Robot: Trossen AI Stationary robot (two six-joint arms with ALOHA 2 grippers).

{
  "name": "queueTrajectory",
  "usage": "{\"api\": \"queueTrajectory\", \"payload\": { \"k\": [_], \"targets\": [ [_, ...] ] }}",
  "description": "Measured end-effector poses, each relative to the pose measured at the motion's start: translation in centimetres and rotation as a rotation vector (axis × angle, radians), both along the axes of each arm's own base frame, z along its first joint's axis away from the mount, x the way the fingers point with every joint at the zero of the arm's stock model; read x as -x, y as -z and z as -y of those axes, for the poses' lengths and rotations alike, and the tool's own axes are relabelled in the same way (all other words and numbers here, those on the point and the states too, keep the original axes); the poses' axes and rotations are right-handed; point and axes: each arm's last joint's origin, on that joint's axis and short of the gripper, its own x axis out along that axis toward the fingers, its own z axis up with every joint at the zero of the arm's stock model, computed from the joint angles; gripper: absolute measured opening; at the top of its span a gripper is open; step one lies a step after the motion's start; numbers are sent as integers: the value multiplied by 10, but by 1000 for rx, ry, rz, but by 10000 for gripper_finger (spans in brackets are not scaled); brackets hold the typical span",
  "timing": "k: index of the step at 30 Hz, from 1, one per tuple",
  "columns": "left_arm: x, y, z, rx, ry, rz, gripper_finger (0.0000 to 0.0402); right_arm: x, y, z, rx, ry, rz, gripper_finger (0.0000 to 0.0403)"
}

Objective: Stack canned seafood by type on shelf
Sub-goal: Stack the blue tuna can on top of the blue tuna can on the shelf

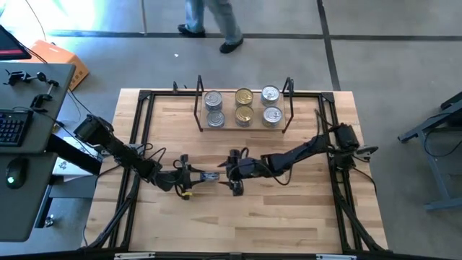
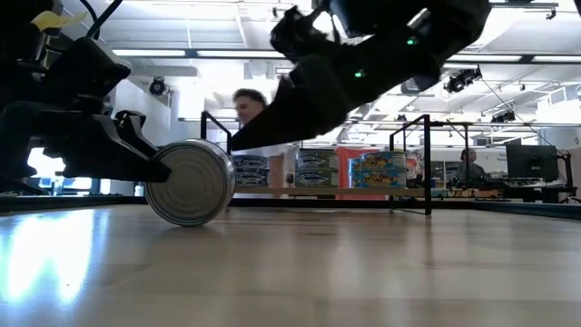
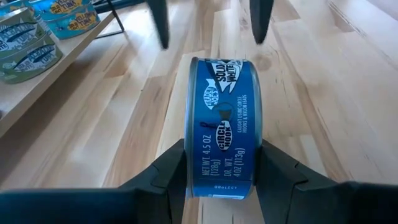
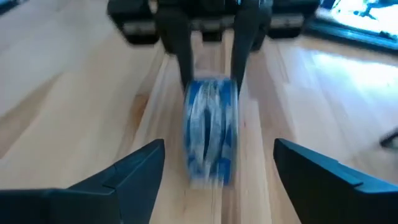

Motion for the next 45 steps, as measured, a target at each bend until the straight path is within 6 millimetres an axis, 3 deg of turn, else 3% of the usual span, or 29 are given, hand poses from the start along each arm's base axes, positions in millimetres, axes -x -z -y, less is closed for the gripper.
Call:
{"api": "queueTrajectory", "payload": {
  "k": [9,12,19,27,31,36,40,45],
  "targets": [
    [-1,-1,0,-2,14,9,126,-26,14,-4,61,-19,4,271],
    [-1,-1,0,12,7,12,127,-30,11,-5,64,-11,9,235],
    [0,0,-1,6,-1,6,177,-31,11,-5,66,-11,-4,121],
    [-1,1,-3,15,-25,-1,189,-26,8,-8,69,16,-51,122],
    [1,4,-4,30,-45,-26,189,-14,-7,-16,155,76,-94,122],
    [1,5,-4,50,-51,-33,189,-1,-44,-17,376,177,-62,122],
    [1,5,-4,54,-47,-33,189,0,-61,-1,576,248,-61,122],
    [1,4,-4,56,-47,-30,189,-16,-80,36,729,310,-101,122]
  ]
}}
